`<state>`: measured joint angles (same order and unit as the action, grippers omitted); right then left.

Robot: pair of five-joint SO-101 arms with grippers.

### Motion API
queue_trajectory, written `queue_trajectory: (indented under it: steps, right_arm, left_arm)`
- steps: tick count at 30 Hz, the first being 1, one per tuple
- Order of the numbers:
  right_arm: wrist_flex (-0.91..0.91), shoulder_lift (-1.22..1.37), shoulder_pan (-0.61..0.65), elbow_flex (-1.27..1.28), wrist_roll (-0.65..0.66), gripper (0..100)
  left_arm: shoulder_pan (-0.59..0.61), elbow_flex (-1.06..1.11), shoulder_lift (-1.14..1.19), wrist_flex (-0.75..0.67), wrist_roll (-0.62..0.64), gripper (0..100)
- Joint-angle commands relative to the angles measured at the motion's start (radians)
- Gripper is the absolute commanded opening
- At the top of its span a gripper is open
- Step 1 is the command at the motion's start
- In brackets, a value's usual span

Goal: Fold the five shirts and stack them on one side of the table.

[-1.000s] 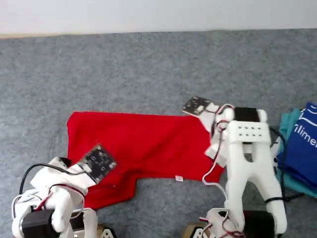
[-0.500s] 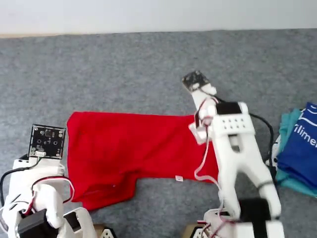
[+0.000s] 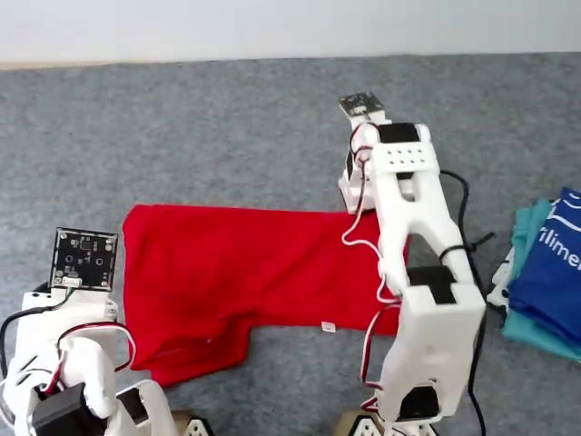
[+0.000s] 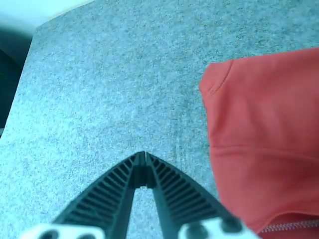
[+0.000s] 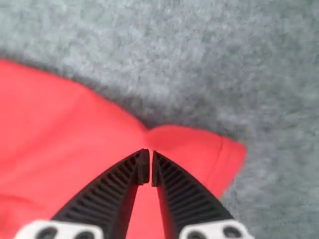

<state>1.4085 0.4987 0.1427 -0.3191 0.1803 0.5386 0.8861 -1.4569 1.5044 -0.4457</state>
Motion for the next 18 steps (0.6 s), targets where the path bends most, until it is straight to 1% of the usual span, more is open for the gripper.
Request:
queue_trajectory:
  steps: [1,5,8,11,14,18]
  right_arm:
    - [0.012,0.044,-0.012,-0.094,-0.012,1.3]
    - [-0.015,0.128,-0.024,-0.126,-0.009,1.3]
    - [-0.068,0.197,-0.035,-0.172,0.000,1.4]
    - [-0.094,0.268,-0.033,-0.258,0.064,1.4]
    - [-0.073,0.328,-0.031,-0.393,0.081,1.4]
    - [0.058,0.351,-0.030,-0.597,0.081,1.4]
  left_arm:
    - [0.005,-0.001,-0.002,-0.021,0.006,0]
    - [0.005,0.030,-0.006,-0.021,0.003,0]
    - [0.005,0.047,-0.006,-0.021,0.005,0]
    - [0.005,0.047,-0.006,-0.021,0.005,0]
    - [0.005,0.045,-0.006,-0.021,0.003,0]
    - [0.005,0.047,-0.006,-0.020,0.003,0]
